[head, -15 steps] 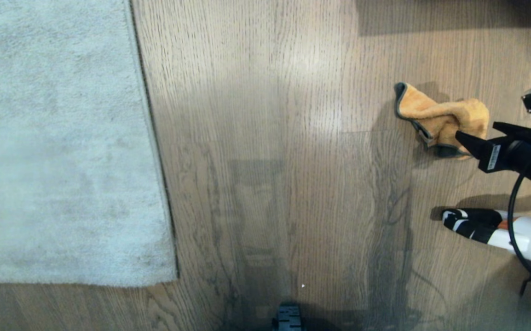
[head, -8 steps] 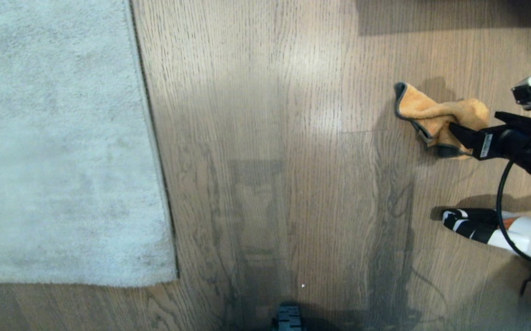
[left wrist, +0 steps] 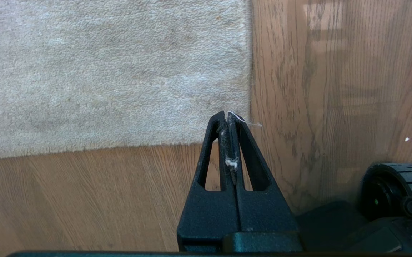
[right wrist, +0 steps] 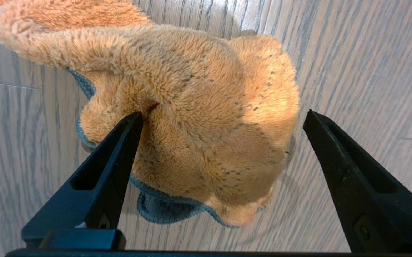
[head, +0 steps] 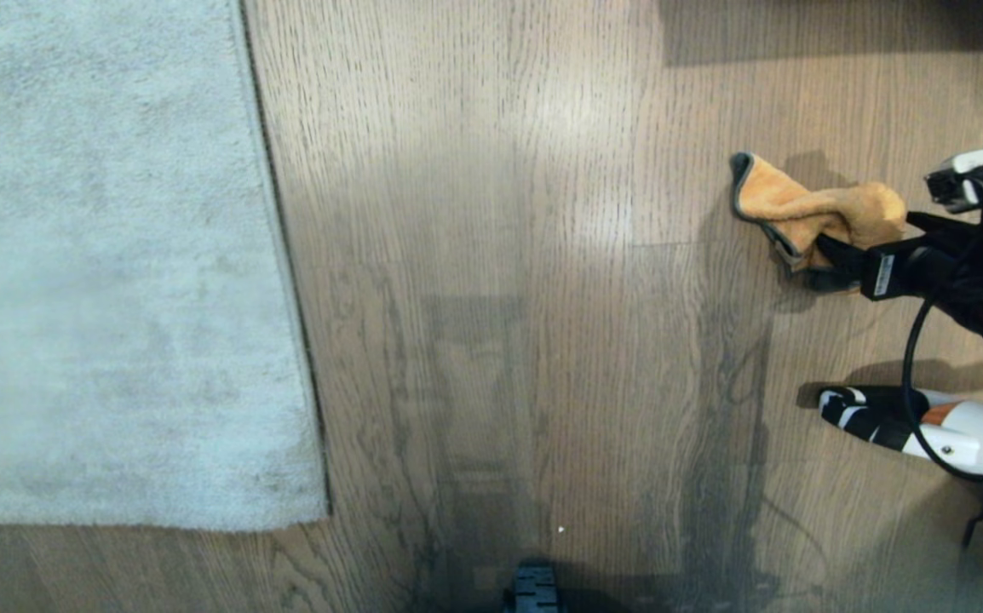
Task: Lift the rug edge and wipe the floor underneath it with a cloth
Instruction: Pick up the rag
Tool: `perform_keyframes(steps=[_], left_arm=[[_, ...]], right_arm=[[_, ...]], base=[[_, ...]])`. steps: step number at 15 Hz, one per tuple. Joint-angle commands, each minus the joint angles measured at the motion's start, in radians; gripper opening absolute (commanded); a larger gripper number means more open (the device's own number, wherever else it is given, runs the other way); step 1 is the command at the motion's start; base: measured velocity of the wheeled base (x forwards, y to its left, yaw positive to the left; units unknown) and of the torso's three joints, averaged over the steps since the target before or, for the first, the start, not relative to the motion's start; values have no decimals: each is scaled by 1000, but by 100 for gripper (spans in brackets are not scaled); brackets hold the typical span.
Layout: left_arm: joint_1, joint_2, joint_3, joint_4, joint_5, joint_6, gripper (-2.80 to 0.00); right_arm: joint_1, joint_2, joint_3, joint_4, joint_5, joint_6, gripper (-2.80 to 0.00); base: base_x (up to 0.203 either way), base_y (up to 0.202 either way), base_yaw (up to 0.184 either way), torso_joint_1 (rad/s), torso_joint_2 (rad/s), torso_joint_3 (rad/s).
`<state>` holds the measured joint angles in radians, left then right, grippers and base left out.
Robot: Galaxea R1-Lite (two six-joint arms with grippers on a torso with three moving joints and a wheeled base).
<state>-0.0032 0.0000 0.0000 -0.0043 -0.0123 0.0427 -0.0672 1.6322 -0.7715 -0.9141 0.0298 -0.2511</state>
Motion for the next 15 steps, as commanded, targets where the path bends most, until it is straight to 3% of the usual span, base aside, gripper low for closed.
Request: perform_keyframes(steps=[1,9,10,15], left_arm=[[0,0,0,0,0,0,-280],[0,0,0,0,0,0,-280],[0,0,0,0,0,0,-280],[0,0,0,0,0,0,-280]], right_arm=[[1,26,-2,-17,1,-2,0],[1,60,0,-67,1,-4,0],[1,61,0,-69,1,-4,-280],[1,60,0,-69,1,-4,-280]], base=[[0,0,0,0,0,0],[0,0,0,0,0,0],[0,0,0,0,0,0],[0,0,0,0,0,0]])
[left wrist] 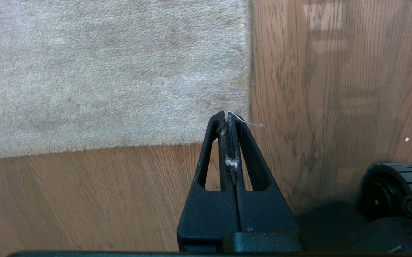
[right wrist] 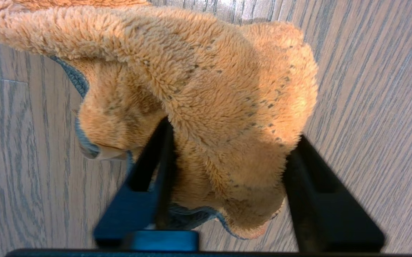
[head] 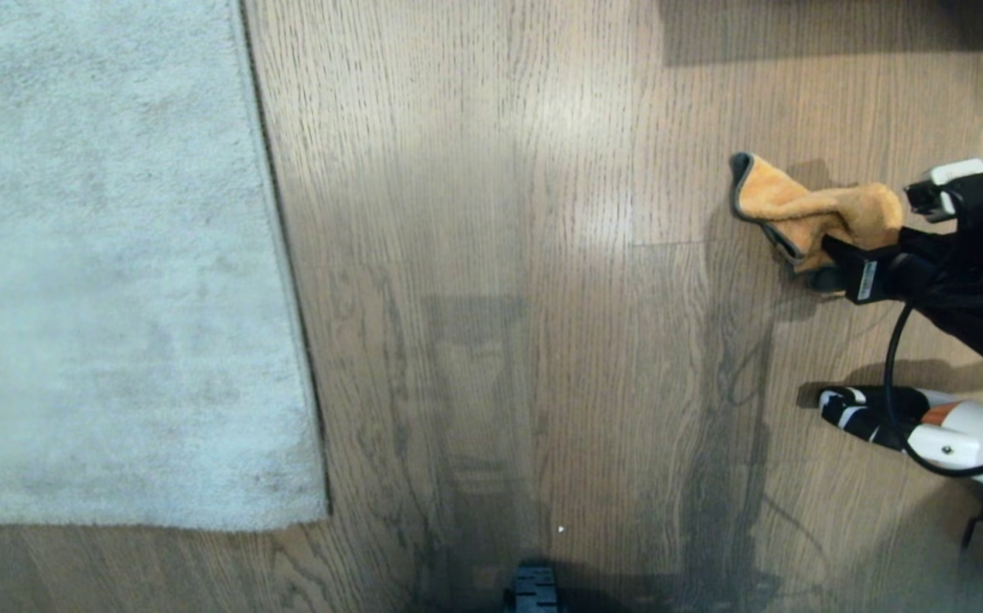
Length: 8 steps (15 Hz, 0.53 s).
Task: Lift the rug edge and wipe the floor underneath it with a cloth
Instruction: Pick up the rag
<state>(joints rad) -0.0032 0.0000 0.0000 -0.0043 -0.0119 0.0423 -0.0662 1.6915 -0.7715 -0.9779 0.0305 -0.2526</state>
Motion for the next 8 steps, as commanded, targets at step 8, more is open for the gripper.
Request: perform_keyframes(steps=[8], left_arm=[[0,0,0,0,0,1,-280]], right_arm=[[0,-25,27,-4,0,-2,-280]], base=[[0,0,0,0,0,0]])
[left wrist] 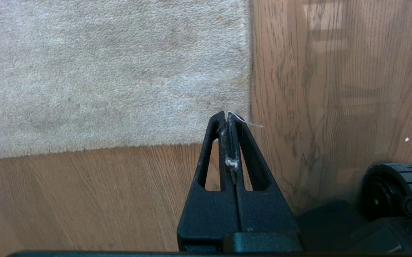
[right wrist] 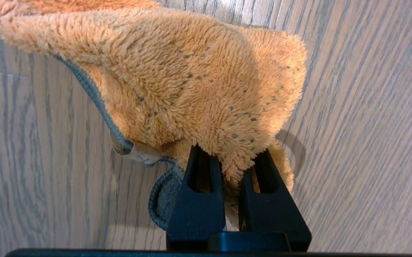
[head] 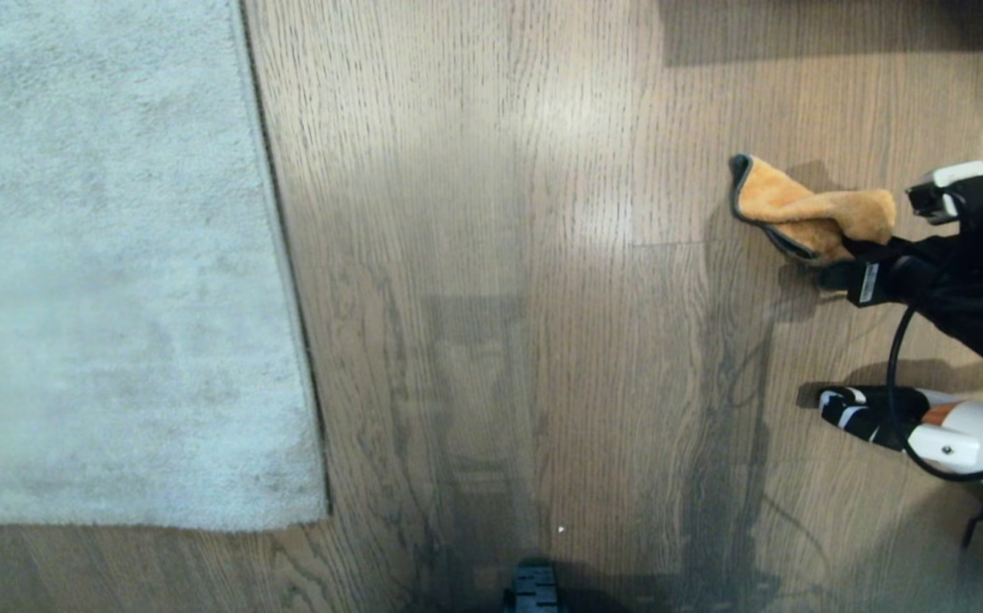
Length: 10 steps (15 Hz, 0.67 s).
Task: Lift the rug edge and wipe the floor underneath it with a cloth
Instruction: Pick up the rag
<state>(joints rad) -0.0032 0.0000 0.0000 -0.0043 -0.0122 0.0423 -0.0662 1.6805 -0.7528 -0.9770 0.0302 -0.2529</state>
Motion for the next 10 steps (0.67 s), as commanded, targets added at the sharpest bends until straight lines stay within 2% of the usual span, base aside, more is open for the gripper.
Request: perform_keyframes(steps=[1,10], left_arm=[[0,0,0,0,0,1,-280],[0,0,0,0,0,1,-280]], right_arm=[[0,-25,18,-3,0,-2,-280],[0,-245,193,12,5,10,-280]], base=[[0,0,0,0,0,0],[0,0,0,0,0,0]])
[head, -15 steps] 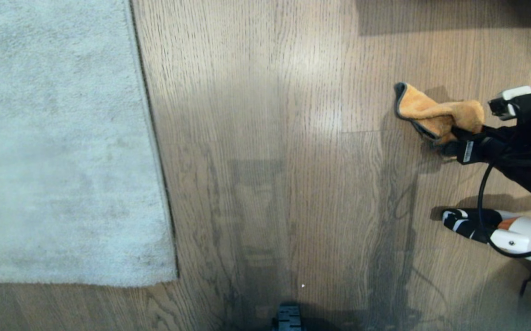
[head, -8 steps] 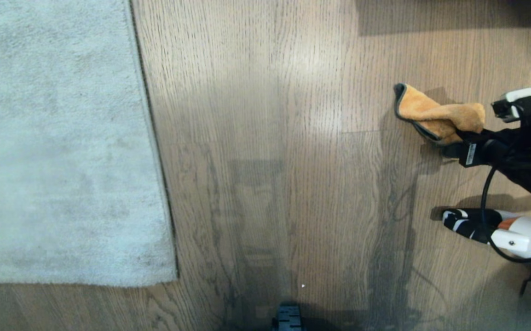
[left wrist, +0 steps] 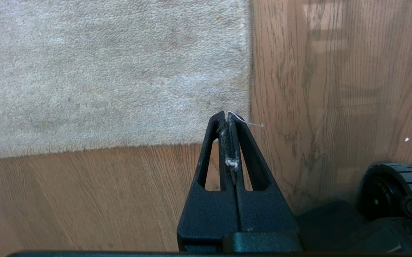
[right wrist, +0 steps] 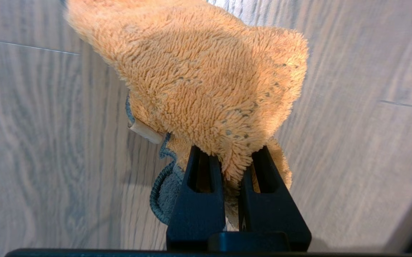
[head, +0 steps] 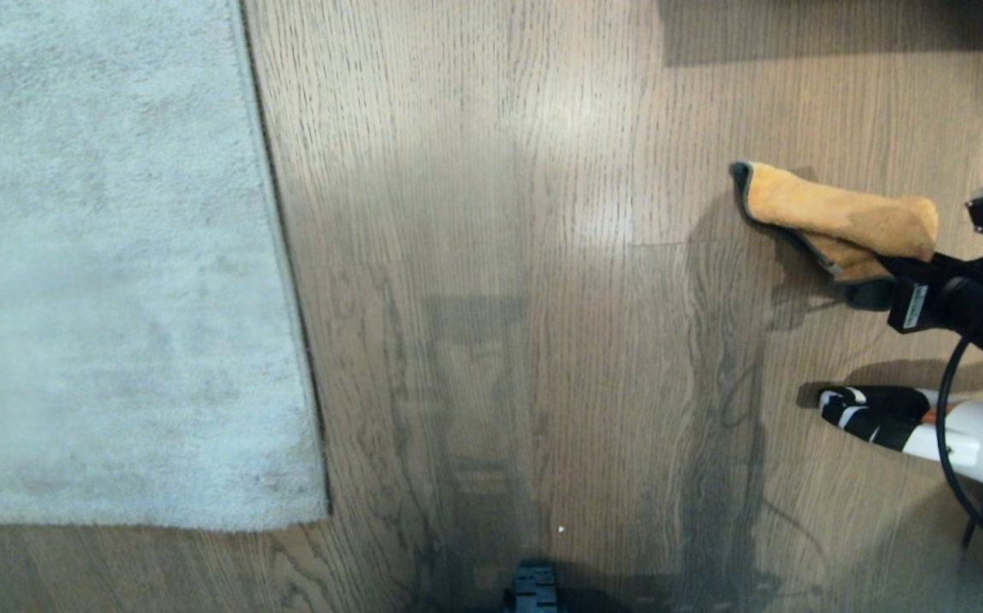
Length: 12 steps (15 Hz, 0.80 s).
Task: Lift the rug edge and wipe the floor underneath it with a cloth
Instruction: Pick up the rag
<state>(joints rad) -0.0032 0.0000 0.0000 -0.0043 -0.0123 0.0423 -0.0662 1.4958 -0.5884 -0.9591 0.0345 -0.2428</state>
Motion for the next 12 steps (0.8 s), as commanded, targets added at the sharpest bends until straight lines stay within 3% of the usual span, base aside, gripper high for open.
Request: perform_keyframes(steps=[1,8,12], left_arm=[[0,0,0,0,0,1,-280],[0,0,0,0,0,1,-280],[0,0,0,0,0,1,-280]], right_arm=[[0,-85,50,-6,2,1,-280],[1,-364,262,13,7,8,-280],[8,-612,341,148,6,42,-280]], base=[[0,0,0,0,0,0],[0,0,0,0,0,0],[0,0,0,0,0,0]])
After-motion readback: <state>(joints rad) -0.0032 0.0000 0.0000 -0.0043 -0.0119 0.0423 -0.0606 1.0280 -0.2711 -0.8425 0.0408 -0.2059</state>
